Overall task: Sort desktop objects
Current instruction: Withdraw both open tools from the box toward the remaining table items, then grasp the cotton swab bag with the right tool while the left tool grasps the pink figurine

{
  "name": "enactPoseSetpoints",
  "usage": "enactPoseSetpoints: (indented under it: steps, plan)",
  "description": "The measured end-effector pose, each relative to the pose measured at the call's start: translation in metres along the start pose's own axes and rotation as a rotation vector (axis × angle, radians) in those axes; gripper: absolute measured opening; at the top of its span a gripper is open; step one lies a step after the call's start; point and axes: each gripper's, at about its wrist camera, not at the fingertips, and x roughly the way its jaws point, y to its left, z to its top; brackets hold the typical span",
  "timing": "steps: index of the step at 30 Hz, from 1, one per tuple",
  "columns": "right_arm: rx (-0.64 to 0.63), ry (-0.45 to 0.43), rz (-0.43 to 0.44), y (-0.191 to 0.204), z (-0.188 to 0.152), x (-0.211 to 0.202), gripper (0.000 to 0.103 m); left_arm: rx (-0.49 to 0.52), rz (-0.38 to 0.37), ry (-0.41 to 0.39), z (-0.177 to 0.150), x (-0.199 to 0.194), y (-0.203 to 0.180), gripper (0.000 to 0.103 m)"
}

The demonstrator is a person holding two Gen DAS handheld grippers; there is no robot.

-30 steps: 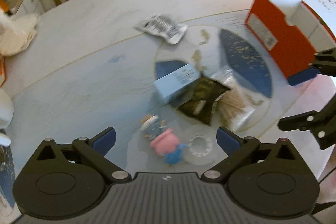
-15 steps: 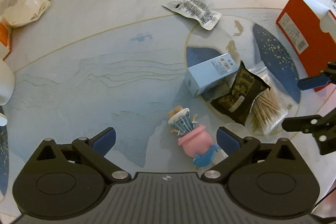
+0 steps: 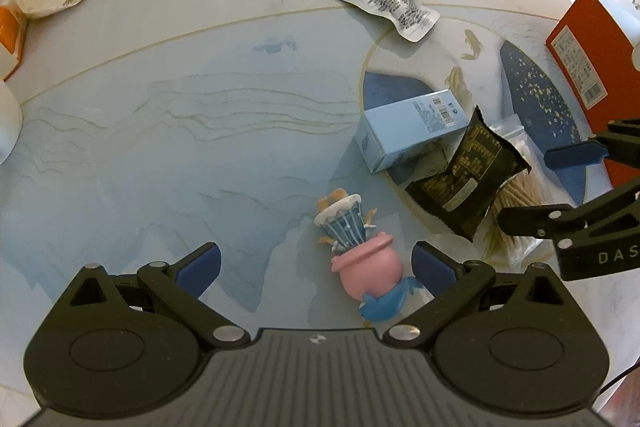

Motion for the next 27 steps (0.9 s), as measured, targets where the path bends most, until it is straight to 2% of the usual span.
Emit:
enactPoseSetpoints:
  steps: [12,21,23,27]
  plan:
    - [-0.078,0.009,-0.055,0.003,0.001,0.009,0.074,-0.028,0.021,0.015,0.001,0.006,-0.002,0.101]
    - [-0.107,0.015,-0.078,0.003,0.001,0.008,0.064,-0.106,-0.029,0.037,0.006,0.008,0.009,0.091]
    - [-0.104,0.014,-0.079,0.003,0.002,0.008,0.064,-0.085,0.001,0.038,0.009,0.009,0.010,0.086]
    - [-0.103,0.013,-0.080,0.003,0.001,0.007,0.062,0.007,0.061,0.037,0.007,0.012,0.005,0.085]
